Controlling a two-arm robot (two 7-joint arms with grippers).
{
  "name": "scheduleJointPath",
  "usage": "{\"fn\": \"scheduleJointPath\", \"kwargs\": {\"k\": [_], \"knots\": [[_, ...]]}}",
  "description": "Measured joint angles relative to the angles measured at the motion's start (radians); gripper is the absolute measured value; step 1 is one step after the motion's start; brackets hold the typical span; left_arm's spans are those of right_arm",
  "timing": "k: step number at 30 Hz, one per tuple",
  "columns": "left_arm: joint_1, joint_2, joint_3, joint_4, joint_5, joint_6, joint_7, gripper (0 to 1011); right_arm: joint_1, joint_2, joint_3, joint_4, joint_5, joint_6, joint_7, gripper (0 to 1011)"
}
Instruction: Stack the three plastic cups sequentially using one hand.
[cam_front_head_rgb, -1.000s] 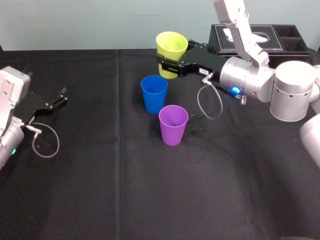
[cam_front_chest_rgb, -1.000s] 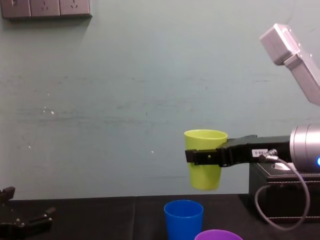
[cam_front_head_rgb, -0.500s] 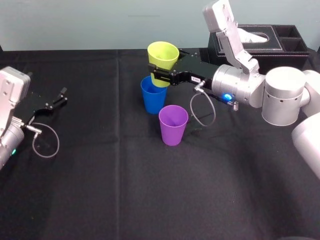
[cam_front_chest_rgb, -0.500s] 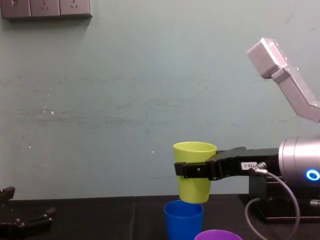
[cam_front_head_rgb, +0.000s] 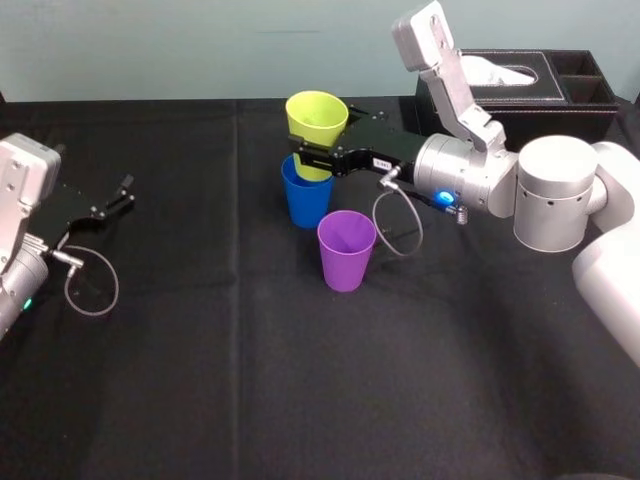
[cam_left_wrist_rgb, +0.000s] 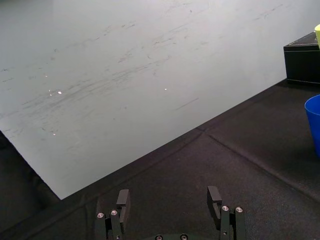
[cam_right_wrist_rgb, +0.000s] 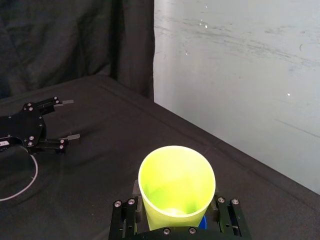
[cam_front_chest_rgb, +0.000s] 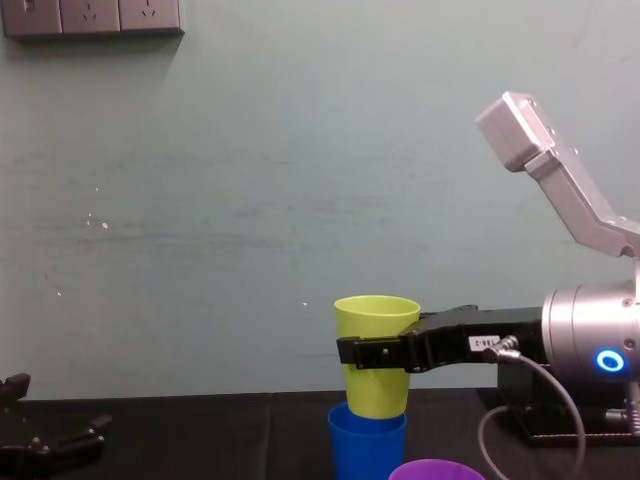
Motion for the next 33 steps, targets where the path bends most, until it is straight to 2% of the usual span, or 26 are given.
{"fn": "scheduleJointPath", "kwargs": {"k": [33], "knots": [[0.0, 0.0, 0.0, 0.0, 0.0, 0.0, 0.0, 1010, 0.028, -0.018, -0.019, 0.051, -0.007, 0.001, 0.002, 732]]}}
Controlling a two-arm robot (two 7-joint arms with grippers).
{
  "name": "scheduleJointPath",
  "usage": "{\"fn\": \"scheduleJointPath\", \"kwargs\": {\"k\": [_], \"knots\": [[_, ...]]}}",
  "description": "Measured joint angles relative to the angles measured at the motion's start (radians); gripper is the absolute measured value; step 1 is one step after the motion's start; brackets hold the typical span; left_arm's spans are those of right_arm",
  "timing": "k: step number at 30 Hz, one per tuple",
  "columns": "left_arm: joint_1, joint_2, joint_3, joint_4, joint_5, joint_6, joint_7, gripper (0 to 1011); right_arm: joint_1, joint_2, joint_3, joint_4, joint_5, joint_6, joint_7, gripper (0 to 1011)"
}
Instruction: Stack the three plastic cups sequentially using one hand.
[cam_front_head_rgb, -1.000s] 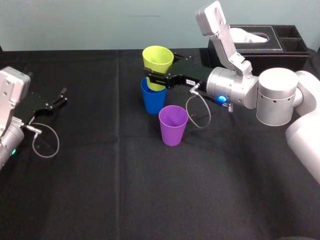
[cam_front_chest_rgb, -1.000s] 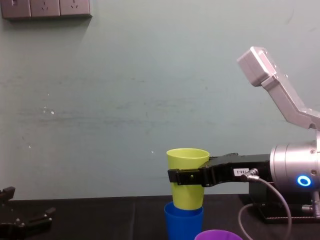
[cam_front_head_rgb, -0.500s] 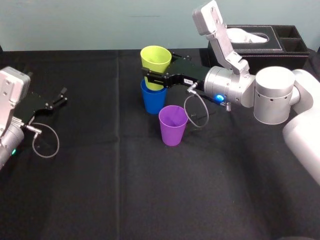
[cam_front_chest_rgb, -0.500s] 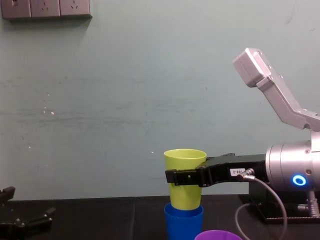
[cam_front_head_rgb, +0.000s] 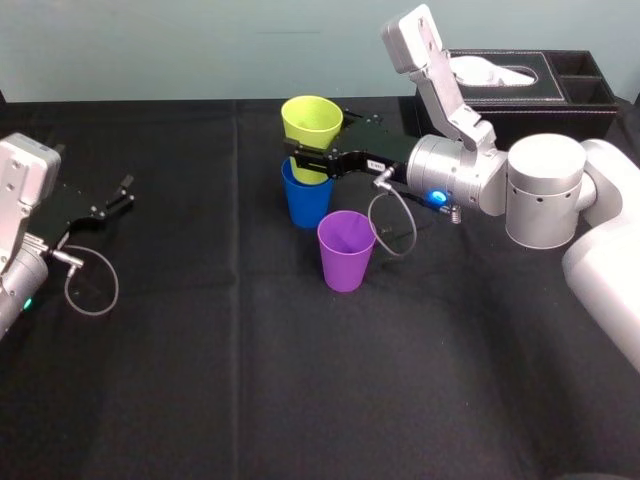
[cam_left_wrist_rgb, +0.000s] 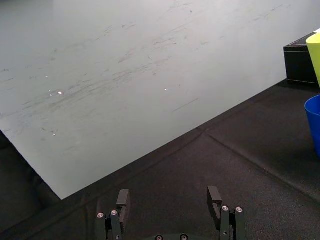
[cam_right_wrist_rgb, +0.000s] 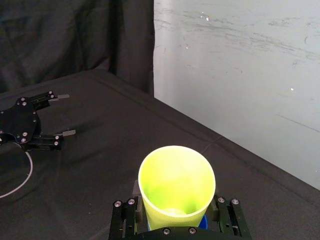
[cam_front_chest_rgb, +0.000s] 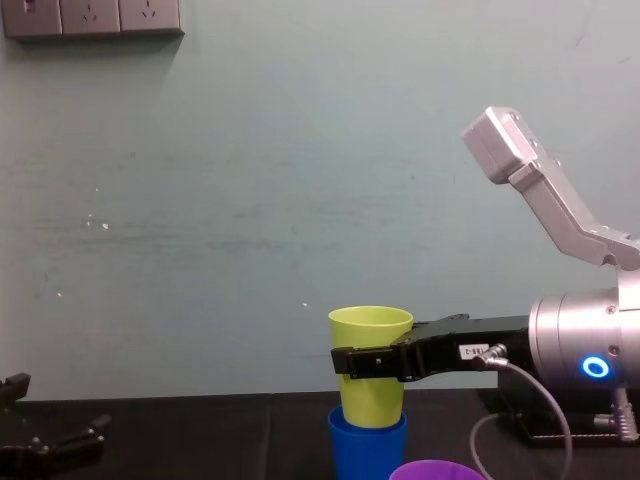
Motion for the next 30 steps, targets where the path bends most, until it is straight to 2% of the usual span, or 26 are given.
{"fn": "scheduleJointPath", "kwargs": {"k": [30], "knots": [[0.0, 0.0, 0.0, 0.0, 0.0, 0.0, 0.0, 1010, 0.01, -0.021, -0.004, 0.049, -0.014, -0.023, 0.006, 731]]}}
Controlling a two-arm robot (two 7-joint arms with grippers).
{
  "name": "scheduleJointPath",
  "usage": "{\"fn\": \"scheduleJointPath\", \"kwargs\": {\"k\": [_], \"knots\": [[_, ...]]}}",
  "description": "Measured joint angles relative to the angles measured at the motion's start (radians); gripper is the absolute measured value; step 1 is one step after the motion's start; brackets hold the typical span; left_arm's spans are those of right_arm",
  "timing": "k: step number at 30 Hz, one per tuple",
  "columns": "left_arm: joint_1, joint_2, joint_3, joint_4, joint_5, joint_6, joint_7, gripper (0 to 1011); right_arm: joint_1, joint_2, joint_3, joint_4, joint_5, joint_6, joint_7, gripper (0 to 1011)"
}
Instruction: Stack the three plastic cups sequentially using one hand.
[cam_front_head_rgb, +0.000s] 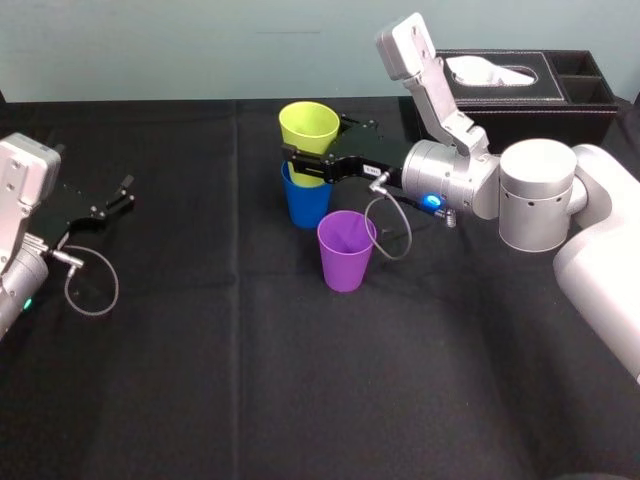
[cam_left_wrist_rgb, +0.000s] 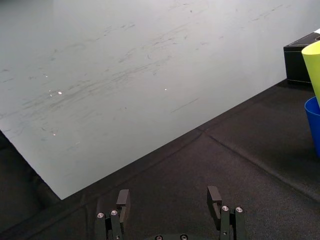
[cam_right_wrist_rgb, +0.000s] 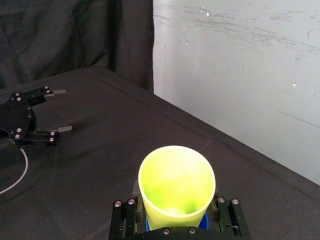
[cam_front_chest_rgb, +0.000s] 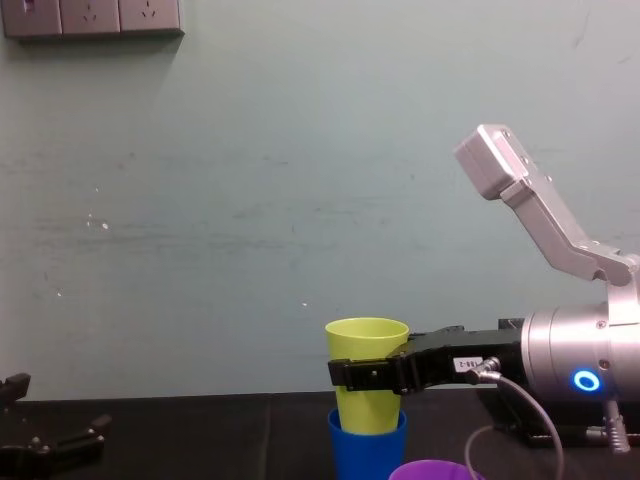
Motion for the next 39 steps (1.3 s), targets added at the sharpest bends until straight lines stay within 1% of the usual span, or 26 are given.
{"fn": "scheduleJointPath", "kwargs": {"k": [17, 22, 23, 24, 26, 28, 30, 39], "knots": [[0.0, 0.0, 0.0, 0.0, 0.0, 0.0, 0.0, 1010, 0.004, -0.003, 0.0, 0.01, -0.003, -0.005, 0.005, 731], [0.0, 0.0, 0.0, 0.0, 0.0, 0.0, 0.0, 1010, 0.004, -0.003, 0.0, 0.01, -0.003, -0.005, 0.005, 823], [0.0, 0.0, 0.0, 0.0, 0.0, 0.0, 0.0, 1010, 0.003, -0.003, 0.0, 0.009, -0.003, -0.005, 0.005, 875], [0.0, 0.0, 0.0, 0.0, 0.0, 0.0, 0.0, 1010, 0.003, -0.003, 0.0, 0.009, -0.003, -0.005, 0.005, 886], [0.0, 0.0, 0.0, 0.0, 0.0, 0.0, 0.0, 1010, 0.003, -0.003, 0.0, 0.009, -0.003, -0.005, 0.005, 953], [0.0, 0.0, 0.0, 0.0, 0.0, 0.0, 0.0, 1010, 0.003, -0.003, 0.001, 0.009, -0.003, -0.005, 0.005, 983], [0.0, 0.0, 0.0, 0.0, 0.0, 0.0, 0.0, 1010, 0.003, -0.002, 0.001, 0.009, -0.002, -0.005, 0.005, 1003], [0.0, 0.0, 0.0, 0.0, 0.0, 0.0, 0.0, 1010, 0.002, -0.001, 0.001, 0.005, -0.002, -0.004, 0.004, 1003]]}}
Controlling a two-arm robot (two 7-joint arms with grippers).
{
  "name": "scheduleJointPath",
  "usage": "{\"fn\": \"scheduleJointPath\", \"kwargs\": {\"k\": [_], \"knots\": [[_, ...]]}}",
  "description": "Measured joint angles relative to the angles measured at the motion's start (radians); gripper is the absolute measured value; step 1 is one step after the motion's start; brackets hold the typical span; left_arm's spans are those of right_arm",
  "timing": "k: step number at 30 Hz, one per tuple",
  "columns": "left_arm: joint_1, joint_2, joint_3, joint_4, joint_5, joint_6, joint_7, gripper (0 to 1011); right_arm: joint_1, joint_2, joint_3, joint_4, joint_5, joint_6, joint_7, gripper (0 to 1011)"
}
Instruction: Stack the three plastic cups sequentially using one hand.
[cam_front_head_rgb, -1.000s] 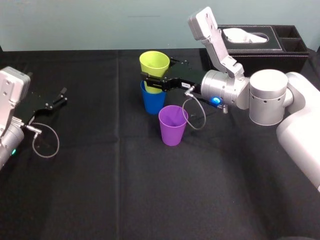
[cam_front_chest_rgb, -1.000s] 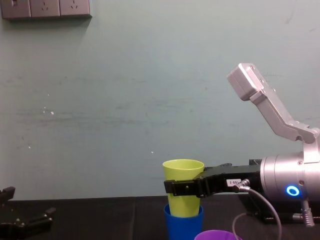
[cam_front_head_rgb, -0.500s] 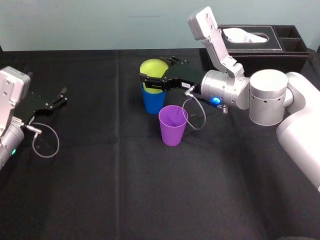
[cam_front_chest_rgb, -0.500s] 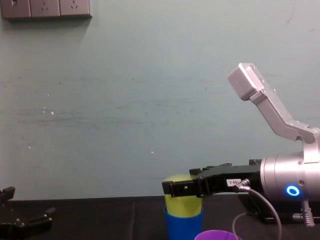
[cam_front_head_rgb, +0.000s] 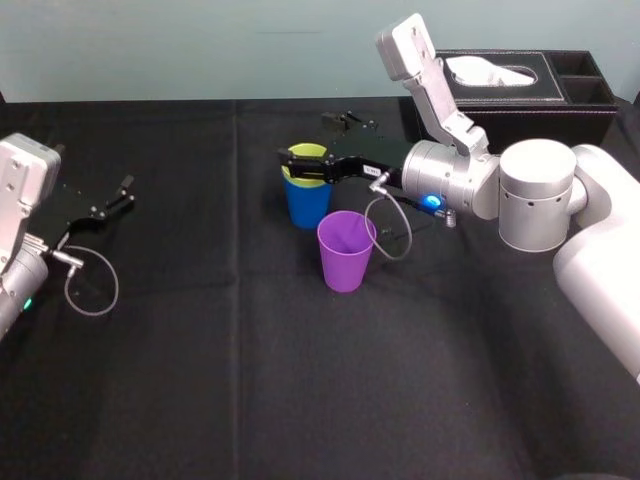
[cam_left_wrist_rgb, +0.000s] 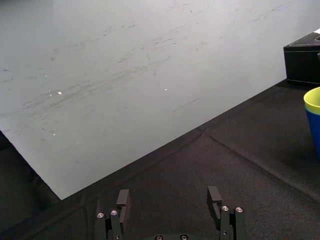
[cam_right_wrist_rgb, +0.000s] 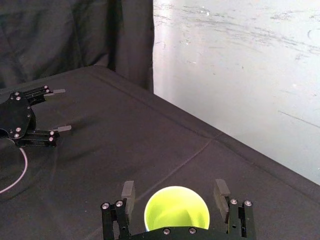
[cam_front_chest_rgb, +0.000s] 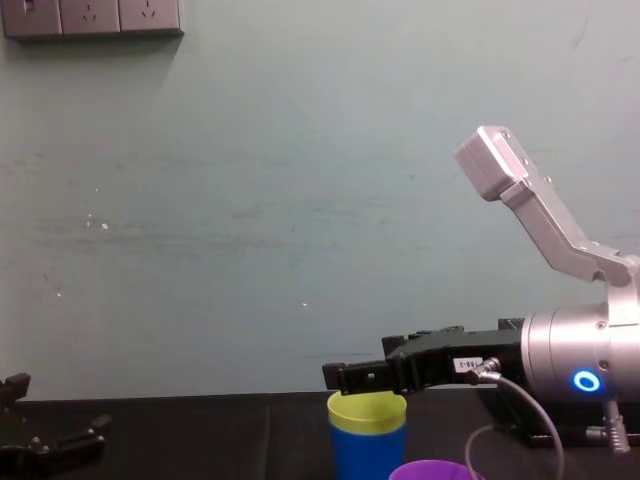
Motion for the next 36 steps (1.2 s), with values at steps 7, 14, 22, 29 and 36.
{"fn": "scheduleJointPath", "kwargs": {"k": [7, 14, 22, 29, 36], "knots": [[0.0, 0.0, 0.0, 0.0, 0.0, 0.0, 0.0, 1010, -0.018, 0.023, 0.009, -0.059, 0.0, 0.002, 0.0, 1003], [0.0, 0.0, 0.0, 0.0, 0.0, 0.0, 0.0, 1010, -0.071, 0.069, 0.035, -0.174, 0.01, 0.012, -0.021, 1003], [0.0, 0.0, 0.0, 0.0, 0.0, 0.0, 0.0, 1010, -0.182, 0.151, 0.092, -0.34, 0.045, 0.041, -0.053, 1003], [0.0, 0.0, 0.0, 0.0, 0.0, 0.0, 0.0, 1010, -0.334, 0.251, 0.163, -0.484, 0.099, 0.048, -0.071, 1003], [0.0, 0.0, 0.0, 0.0, 0.0, 0.0, 0.0, 1010, -0.507, 0.343, 0.213, -0.59, 0.14, 0.011, -0.072, 1003]]}}
